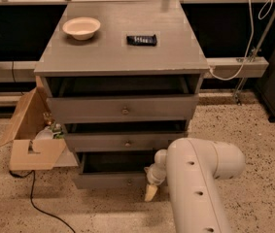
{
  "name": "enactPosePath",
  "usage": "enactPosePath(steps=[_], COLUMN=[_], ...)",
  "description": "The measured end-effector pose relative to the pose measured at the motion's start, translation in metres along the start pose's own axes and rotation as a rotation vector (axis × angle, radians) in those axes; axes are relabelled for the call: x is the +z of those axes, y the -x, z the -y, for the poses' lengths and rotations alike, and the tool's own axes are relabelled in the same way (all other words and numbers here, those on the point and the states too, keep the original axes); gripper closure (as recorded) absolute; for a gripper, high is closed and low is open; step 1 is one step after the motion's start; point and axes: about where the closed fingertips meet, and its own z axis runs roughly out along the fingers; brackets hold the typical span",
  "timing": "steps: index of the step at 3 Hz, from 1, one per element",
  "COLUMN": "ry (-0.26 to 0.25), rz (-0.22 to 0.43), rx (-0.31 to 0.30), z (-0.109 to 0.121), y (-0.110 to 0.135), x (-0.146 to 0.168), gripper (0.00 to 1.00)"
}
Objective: Open bottom drawer
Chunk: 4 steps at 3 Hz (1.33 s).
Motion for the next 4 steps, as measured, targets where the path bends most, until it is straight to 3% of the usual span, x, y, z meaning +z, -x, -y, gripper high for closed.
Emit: enactPosePath(steps=[2,3,4], ry=[0.094,0.094,0.114], rz=[-0.054,-0.054,-0.033], rx=[-0.019,-0.019,-0.002], z=[-0.033,-0.033,-0.059], y=[0.004,0.004,0.006], x=[-0.005,-0.006,-0.012], gripper=[0.58,0.81,1.0])
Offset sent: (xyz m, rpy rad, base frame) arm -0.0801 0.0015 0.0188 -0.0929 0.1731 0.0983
